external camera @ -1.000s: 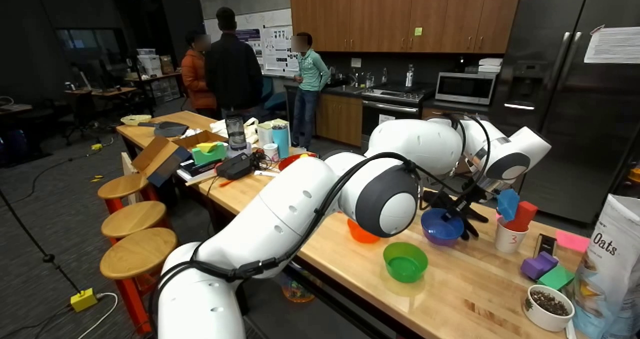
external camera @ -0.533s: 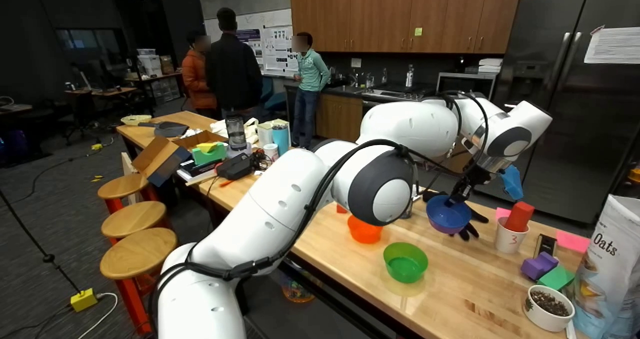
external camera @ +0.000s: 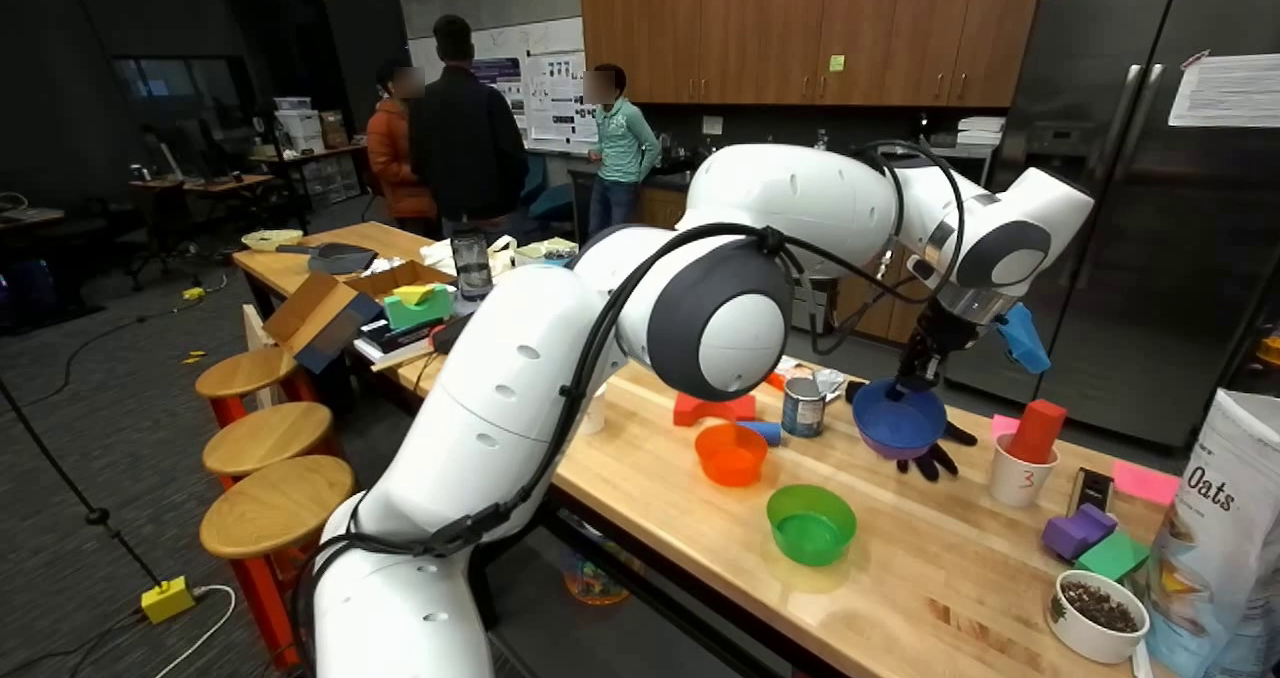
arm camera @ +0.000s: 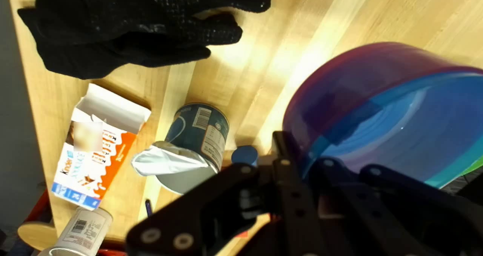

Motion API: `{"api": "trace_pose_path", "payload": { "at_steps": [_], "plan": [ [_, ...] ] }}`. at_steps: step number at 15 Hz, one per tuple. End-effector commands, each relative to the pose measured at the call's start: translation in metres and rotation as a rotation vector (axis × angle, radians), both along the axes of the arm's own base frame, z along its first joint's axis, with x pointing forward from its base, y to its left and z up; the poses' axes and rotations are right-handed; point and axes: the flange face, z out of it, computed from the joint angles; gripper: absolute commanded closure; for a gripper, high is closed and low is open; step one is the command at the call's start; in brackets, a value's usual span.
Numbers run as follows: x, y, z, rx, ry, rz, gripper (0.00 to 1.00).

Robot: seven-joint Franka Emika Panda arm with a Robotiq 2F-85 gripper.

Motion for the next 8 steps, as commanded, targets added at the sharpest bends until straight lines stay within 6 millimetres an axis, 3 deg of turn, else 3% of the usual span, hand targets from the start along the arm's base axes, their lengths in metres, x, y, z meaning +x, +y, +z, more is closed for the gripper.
{"api": "trace_pose_path", "payload": {
  "at_steps": [1,8],
  "plan": [
    [-0.033,0.017,0.014,-0.039,-0.047,0.026,0.98],
    [-0.082,0.047,0.014,-0.095,-0.136,0.08,0.98]
  ]
}}
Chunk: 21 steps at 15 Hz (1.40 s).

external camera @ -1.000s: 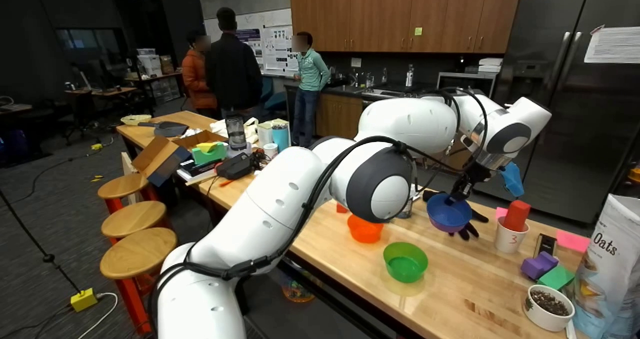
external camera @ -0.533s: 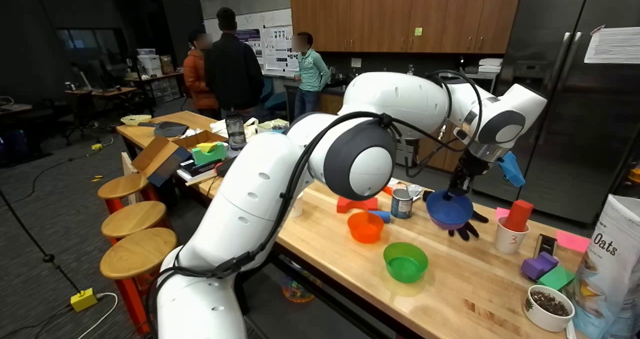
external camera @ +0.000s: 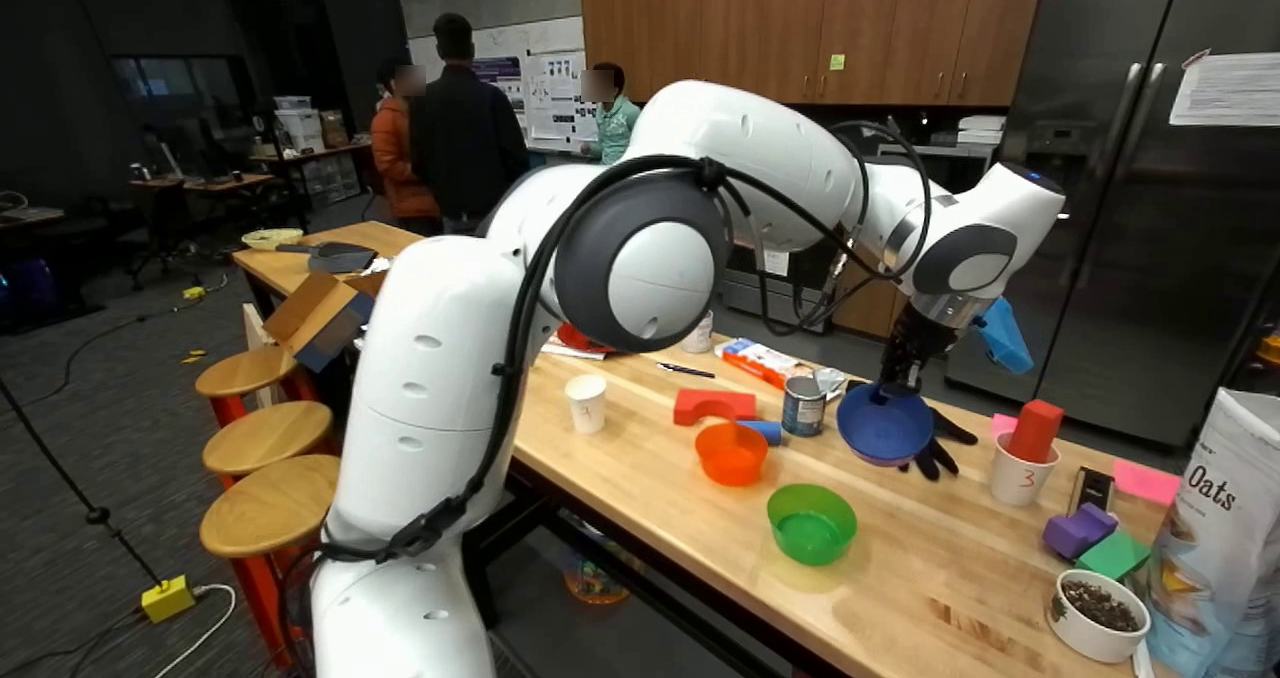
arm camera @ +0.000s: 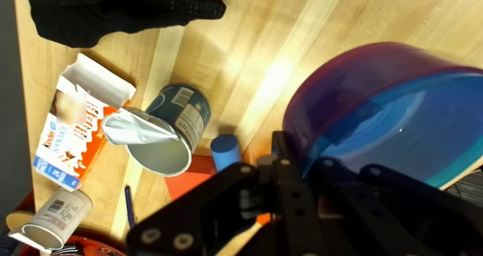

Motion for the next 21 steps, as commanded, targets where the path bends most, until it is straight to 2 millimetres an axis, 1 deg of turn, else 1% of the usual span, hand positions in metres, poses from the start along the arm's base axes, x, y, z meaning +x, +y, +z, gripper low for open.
{"api": "trace_pose_path", "payload": {
  "at_steps": [1,7,10,14,17,21],
  "plan": [
    [-0.039,0.023,0.004,-0.036,-0.049,0.026,0.98],
    [-0.074,0.044,-0.016,0.007,-0.05,0.029,0.98],
    [-0.083,0.049,-0.028,0.057,-0.032,0.019,0.98],
    [-0.086,0.051,-0.049,0.132,0.02,-0.015,0.98],
    [-0.084,0.047,-0.067,0.201,0.096,-0.055,0.98],
    [-0.082,0.041,-0.083,0.257,0.181,-0.104,0.98]
  ]
}}
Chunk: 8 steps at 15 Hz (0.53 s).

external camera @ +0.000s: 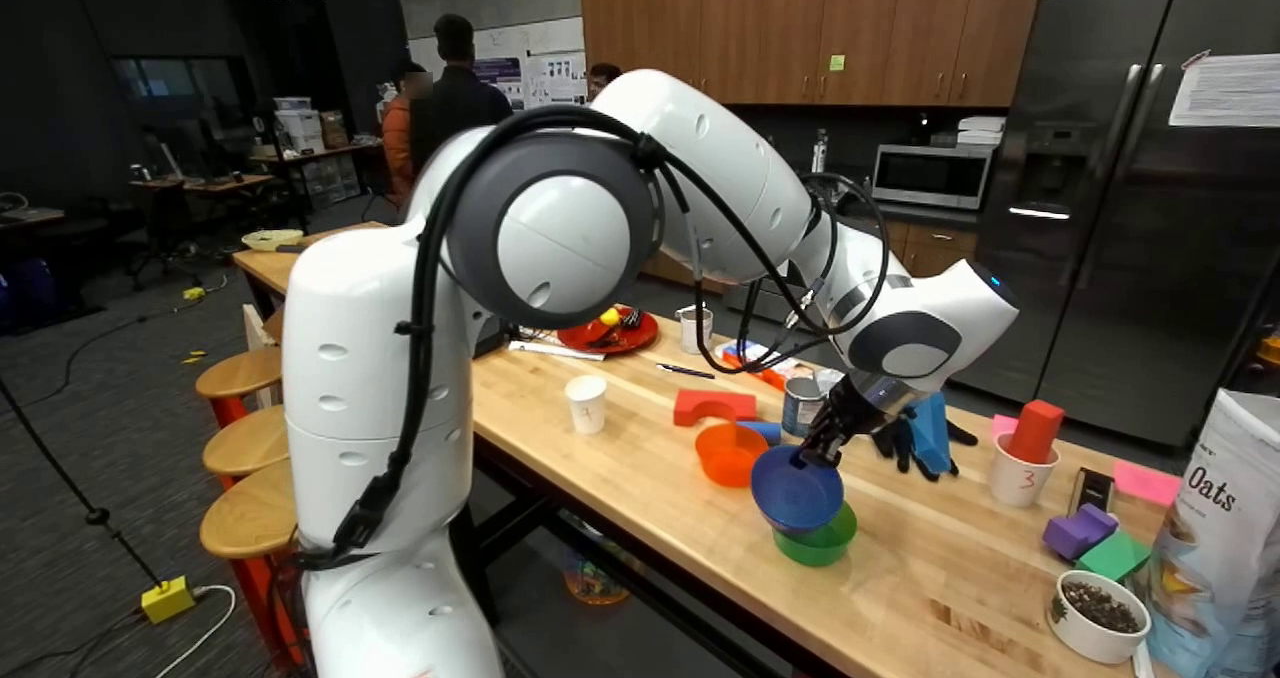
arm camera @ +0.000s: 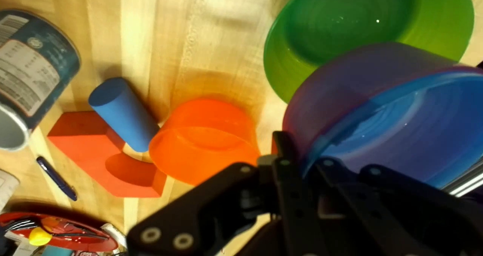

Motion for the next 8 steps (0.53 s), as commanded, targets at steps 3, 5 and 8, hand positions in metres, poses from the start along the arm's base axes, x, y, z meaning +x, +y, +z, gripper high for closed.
{"api": "trace_pose_path", "payload": {
  "at_steps": [3,5,8],
  "plan": [
    [0.014,-0.014,-0.004,0.03,0.06,-0.105,0.98],
    [0.021,-0.018,-0.002,0.028,0.059,-0.139,0.98],
    [0.031,-0.022,-0.002,0.021,0.076,-0.16,0.98]
  ]
}}
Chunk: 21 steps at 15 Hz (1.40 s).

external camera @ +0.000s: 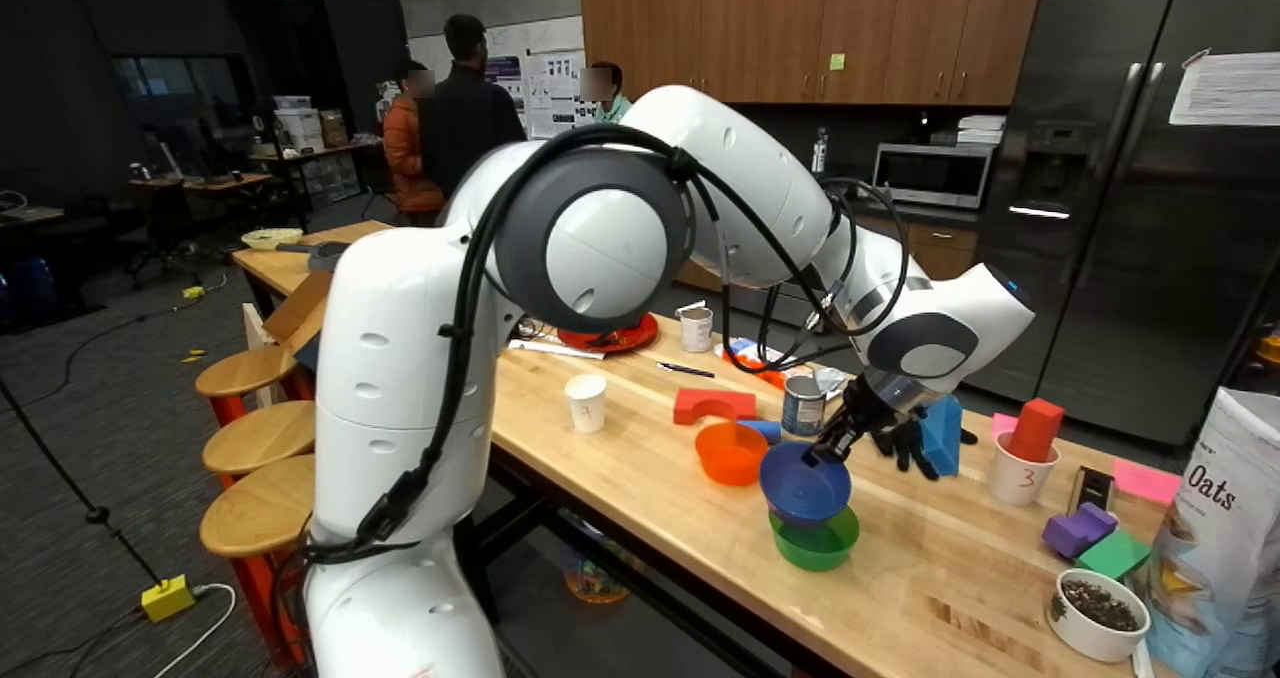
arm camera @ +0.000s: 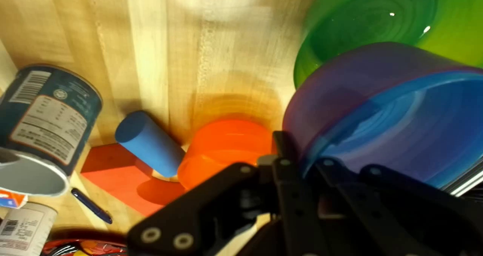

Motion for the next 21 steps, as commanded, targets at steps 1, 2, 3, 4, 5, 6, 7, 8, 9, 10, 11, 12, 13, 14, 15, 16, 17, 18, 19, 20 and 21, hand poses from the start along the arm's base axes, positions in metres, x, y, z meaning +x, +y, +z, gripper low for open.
{"api": "trace_pose_path", "payload": {
  "at_steps": [1,2,3,4,5,6,7,8,9,10,11,12,13,14,15,16,17,18,19,20,21],
  "plan": [
    [0.014,-0.009,0.004,0.001,0.019,-0.042,0.98],
    [0.017,-0.01,0.003,0.001,0.034,-0.049,0.98],
    [0.019,-0.01,0.002,0.003,0.039,-0.055,0.98],
    [0.019,-0.012,0.0,0.005,0.053,-0.062,0.98],
    [0.02,-0.012,-0.001,0.006,0.062,-0.067,0.98],
    [0.019,-0.012,-0.001,0.008,0.069,-0.072,0.98],
    [0.016,-0.011,-0.001,0.008,0.077,-0.077,0.98],
    [0.013,-0.01,0.001,0.006,0.081,-0.085,0.98],
    [0.011,-0.01,0.003,0.002,0.085,-0.097,0.98],
    [0.007,-0.011,0.005,-0.005,0.085,-0.112,0.98],
    [0.004,-0.011,0.009,-0.012,0.081,-0.129,0.98],
    [0.0,-0.012,0.012,-0.018,0.079,-0.144,0.98],
    [-0.003,-0.013,0.015,-0.026,0.075,-0.155,0.98],
    [-0.006,-0.013,0.019,-0.035,0.073,-0.164,0.98],
    [-0.008,-0.014,0.021,-0.041,0.075,-0.169,0.98],
    [-0.01,-0.013,0.023,-0.043,0.08,-0.174,0.98],
    [-0.012,-0.013,0.024,-0.043,0.082,-0.177,0.98],
    [-0.014,-0.013,0.024,-0.042,0.083,-0.177,0.98],
    [-0.015,-0.011,0.025,-0.039,0.087,-0.18,0.98],
    [-0.016,-0.009,0.024,-0.037,0.092,-0.183,0.98],
    [-0.017,-0.008,0.022,-0.033,0.103,-0.187,0.98]
  ]
}}
